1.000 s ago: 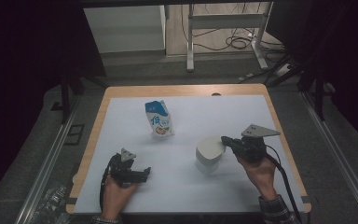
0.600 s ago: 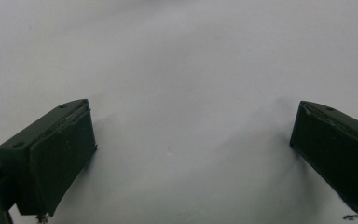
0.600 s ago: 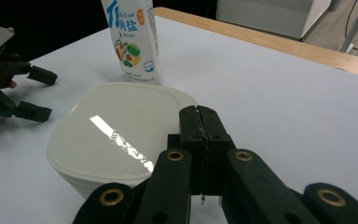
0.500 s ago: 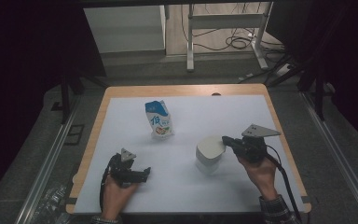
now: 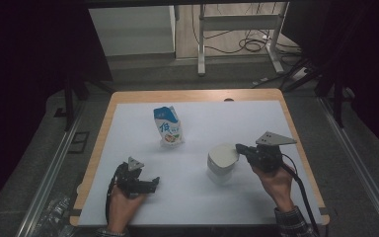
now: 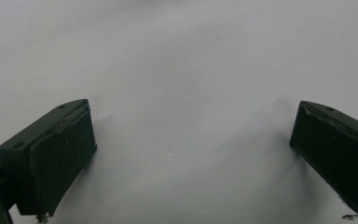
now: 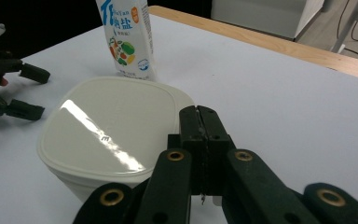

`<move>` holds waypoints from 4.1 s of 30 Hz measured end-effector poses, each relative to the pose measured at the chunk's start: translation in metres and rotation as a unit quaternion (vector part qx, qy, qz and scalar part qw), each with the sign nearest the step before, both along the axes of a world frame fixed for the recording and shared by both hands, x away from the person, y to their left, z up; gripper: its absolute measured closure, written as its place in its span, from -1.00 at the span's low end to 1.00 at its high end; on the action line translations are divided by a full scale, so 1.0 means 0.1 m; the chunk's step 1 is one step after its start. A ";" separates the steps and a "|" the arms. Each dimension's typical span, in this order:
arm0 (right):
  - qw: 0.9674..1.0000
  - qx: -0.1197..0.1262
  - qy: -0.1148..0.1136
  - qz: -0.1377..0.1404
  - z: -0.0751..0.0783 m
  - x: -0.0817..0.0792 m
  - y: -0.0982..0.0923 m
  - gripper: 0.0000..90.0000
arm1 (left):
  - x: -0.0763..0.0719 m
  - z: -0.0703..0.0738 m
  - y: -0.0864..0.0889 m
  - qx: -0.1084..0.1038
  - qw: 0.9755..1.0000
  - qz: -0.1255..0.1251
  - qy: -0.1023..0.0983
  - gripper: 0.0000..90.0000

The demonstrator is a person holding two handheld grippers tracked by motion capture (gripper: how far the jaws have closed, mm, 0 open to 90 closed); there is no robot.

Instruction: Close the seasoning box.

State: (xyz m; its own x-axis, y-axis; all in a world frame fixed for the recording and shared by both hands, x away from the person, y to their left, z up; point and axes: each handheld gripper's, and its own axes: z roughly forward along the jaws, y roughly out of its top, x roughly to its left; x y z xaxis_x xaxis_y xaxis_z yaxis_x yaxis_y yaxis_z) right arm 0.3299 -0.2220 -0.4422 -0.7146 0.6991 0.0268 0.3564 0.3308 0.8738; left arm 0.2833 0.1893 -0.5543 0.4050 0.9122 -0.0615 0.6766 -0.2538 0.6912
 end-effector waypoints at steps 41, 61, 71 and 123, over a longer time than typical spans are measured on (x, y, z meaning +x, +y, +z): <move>0.999 0.012 0.031 -0.002 -0.20 0.12 -0.09 0.99 | 0.00 0.00 0.00 0.001 1.000 -0.001 0.001 -0.99; 0.999 0.034 0.029 0.004 -0.26 0.14 -0.13 0.99 | 0.00 0.00 0.00 0.001 1.000 -0.001 0.001 -0.99; 0.999 0.029 0.026 0.004 -0.25 0.13 -0.13 0.99 | 0.00 0.00 0.00 0.002 1.000 -0.001 0.001 -0.99; 0.999 0.015 -0.006 0.031 0.04 -0.35 -0.19 0.88 | 0.00 0.00 0.00 0.004 1.000 -0.001 0.002 -0.99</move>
